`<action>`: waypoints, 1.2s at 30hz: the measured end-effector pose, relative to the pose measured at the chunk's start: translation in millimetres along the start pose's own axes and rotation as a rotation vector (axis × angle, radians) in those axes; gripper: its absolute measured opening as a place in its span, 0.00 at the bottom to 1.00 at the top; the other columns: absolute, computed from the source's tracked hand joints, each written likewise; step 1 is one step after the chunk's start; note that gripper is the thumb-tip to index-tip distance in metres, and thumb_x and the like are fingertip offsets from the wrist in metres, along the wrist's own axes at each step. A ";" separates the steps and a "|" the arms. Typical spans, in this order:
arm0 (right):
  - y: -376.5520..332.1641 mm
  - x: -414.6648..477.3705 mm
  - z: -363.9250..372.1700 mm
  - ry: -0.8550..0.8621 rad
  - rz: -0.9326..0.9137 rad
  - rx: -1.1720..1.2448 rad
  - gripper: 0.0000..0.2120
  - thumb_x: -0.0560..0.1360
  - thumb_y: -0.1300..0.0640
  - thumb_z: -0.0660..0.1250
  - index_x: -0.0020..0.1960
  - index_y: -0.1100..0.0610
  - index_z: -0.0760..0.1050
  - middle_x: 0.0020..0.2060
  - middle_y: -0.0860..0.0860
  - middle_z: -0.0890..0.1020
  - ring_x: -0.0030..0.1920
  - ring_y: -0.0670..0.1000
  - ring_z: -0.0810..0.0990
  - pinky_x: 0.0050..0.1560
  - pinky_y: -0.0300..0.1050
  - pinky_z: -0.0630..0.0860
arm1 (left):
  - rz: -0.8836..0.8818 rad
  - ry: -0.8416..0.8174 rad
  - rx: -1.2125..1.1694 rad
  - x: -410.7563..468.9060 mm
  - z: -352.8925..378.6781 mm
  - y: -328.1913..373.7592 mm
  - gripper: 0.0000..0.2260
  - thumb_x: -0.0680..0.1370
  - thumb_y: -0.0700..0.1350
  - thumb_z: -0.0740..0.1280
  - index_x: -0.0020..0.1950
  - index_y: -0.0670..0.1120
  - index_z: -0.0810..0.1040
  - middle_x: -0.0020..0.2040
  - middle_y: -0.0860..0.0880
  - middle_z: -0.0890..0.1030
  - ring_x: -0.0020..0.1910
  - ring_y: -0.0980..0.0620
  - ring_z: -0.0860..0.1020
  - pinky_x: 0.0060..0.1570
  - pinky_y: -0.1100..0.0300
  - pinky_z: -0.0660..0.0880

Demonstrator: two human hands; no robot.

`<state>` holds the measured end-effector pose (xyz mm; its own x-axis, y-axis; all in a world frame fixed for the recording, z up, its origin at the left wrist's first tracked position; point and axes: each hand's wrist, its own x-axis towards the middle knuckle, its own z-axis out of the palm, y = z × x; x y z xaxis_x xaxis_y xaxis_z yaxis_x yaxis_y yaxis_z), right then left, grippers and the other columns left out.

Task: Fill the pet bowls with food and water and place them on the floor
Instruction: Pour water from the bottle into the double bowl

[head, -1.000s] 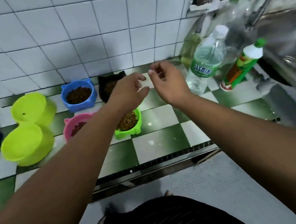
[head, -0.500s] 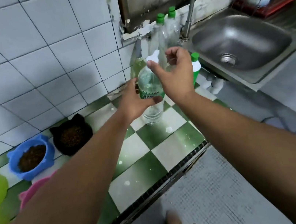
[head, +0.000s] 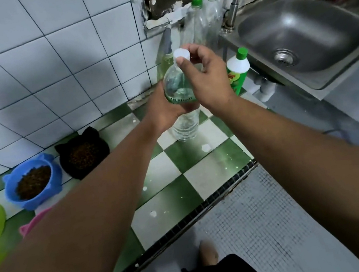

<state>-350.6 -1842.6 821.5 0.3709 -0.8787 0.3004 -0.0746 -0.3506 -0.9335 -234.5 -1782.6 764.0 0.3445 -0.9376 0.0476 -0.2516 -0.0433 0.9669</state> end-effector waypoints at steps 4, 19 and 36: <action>-4.6 6.0 1.5 -0.078 0.065 0.016 0.10 0.77 0.54 0.67 0.56 0.54 0.81 0.54 0.50 0.74 0.56 0.46 0.78 0.60 0.38 0.75 | -0.025 0.029 0.006 -2.8 -1.0 1.1 0.32 0.64 0.41 0.85 0.65 0.45 0.79 0.56 0.49 0.87 0.54 0.53 0.85 0.56 0.54 0.82; -2.5 5.8 -12.3 -0.073 -0.105 -0.112 0.22 0.78 0.58 0.69 0.71 0.61 0.72 0.56 0.51 0.77 0.54 0.42 0.79 0.61 0.37 0.76 | -0.009 -0.022 0.048 -2.1 -0.6 1.5 0.32 0.63 0.43 0.86 0.64 0.48 0.78 0.56 0.52 0.87 0.55 0.56 0.85 0.60 0.52 0.81; 93.6 -50.8 -34.7 0.117 0.072 -0.122 0.08 0.80 0.56 0.67 0.56 0.52 0.82 0.54 0.55 0.82 0.55 0.48 0.80 0.61 0.47 0.78 | -0.072 0.025 0.064 -11.5 2.1 -11.4 0.42 0.62 0.50 0.86 0.72 0.49 0.71 0.62 0.55 0.82 0.60 0.59 0.81 0.62 0.60 0.77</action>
<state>-408.5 -1842.0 725.7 0.2513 -0.9320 0.2613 -0.2109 -0.3162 -0.9249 -237.4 -1772.1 751.9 0.3861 -0.9224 -0.0146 -0.2819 -0.1330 0.9502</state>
